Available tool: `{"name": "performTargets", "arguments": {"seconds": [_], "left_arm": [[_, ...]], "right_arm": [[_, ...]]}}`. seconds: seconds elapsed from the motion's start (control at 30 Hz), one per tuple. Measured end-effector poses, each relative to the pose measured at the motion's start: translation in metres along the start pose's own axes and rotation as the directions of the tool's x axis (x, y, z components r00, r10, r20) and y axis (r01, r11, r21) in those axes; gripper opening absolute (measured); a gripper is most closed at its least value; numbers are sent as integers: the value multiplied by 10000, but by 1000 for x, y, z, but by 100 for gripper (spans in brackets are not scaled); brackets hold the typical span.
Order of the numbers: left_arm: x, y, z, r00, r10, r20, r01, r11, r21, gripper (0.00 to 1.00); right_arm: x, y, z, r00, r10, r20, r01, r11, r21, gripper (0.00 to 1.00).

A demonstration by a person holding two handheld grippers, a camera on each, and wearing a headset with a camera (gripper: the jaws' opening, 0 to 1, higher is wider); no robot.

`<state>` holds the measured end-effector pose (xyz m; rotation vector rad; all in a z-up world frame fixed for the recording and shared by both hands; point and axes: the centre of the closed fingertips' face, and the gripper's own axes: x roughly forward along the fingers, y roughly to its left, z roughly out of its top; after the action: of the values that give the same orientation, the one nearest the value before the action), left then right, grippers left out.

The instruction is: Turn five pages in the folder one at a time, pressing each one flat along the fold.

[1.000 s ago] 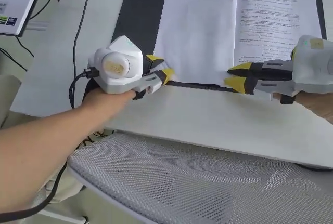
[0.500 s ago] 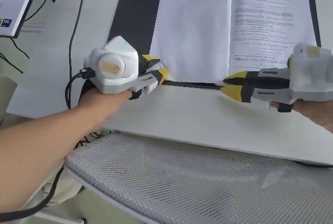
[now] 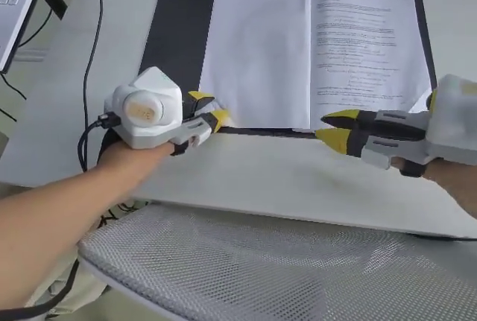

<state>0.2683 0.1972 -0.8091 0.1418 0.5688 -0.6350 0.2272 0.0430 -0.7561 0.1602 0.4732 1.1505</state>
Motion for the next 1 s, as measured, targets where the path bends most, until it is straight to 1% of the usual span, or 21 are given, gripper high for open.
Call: {"name": "performTargets", "arguments": {"seconds": [0.03,0.07,0.1,0.17,0.2,0.23,0.27,0.3,0.33,0.43,0.47,0.5,0.53,0.57,0.6,0.7,0.8,0.83,0.9,0.93,1.0], "left_arm": [[0,0,0,10000,-1,-8,1,10000,8,20],[0,0,0,10000,-2,-13,2,10000,-8,20],[0,0,0,10000,-10,-22,10,10000,-9,20],[0,0,0,10000,-28,-49,28,10000,5,20],[0,-1,0,10000,-31,-66,31,10000,11,20],[0,-1,0,10000,-32,-78,32,10000,3,20],[0,-1,0,9999,-37,-95,37,10000,-4,20],[0,-1,0,9999,-40,-110,39,10000,-14,20],[-1,-1,0,9999,-46,-122,46,10000,-14,20],[-1,-2,0,9998,-67,-186,66,9999,-91,21],[-1,-2,1,9997,-97,-206,94,9999,-123,22],[-1,-4,1,9995,-165,-280,161,9997,-168,24],[-1,-6,1,9992,-212,-326,205,9995,-229,25],[-1,-8,2,9989,-276,-373,266,9992,-288,28],[-2,-10,2,9986,-349,-402,336,9989,-330,30],[-4,-15,4,9976,-559,-408,535,9969,-576,33],[-11,-20,13,9977,-674,-107,666,9959,-610,35],[-15,-21,18,9976,-699,-7,698,9956,-625,36],[-22,-21,22,9977,-682,31,682,9956,-636,36],[-28,-22,27,9973,-703,220,717,9949,-707,36],[-39,-21,31,9976,-617,326,640,9953,-731,35]], "right_arm": [[-7,-5,5,9987,-396,306,386,9987,348,15],[-13,-7,7,9974,-554,461,531,9973,505,14],[-21,-11,11,9934,-888,722,847,9947,587,15],[-39,-23,12,9863,-1310,1006,1206,9873,1032,15],[-47,-27,13,9807,-1624,1090,1512,9830,1038,15],[-53,-30,14,9749,-1852,1232,1703,9777,1225,16],[-60,-33,13,9692,-2123,1244,1948,9709,1391,16],[-64,-33,12,9678,-2195,1234,2037,9705,1294,15],[-70,-36,11,9614,-2447,1255,2261,9632,1456,16],[-80,-37,7,9540,-2736,1225,2553,9557,1466,16],[-83,-38,7,9514,-2837,1198,2637,9514,1589,17],[-87,-38,8,9440,-3063,1230,2860,9451,1580,18],[-89,-36,10,9424,-3081,1302,2872,9449,1572,19],[-92,-36,12,9378,-3196,1356,2962,9403,1675,19],[-94,-35,13,9362,-3247,1350,3013,9386,1682,19],[-100,-33,23,9244,-3458,1611,3186,9321,1725,19],[-105,-28,32,9160,-3582,1808,3296,9287,1699,20],[-106,-26,35,9124,-3674,1802,3410,9260,1619,21],[-108,-22,38,9123,-3660,1836,3396,9268,1603,22],[-110,-19,41,9097,-3689,1906,3451,9270,1472,22],[-114,-14,45,9085,-3694,1955,3457,9271,1451,22]]}}
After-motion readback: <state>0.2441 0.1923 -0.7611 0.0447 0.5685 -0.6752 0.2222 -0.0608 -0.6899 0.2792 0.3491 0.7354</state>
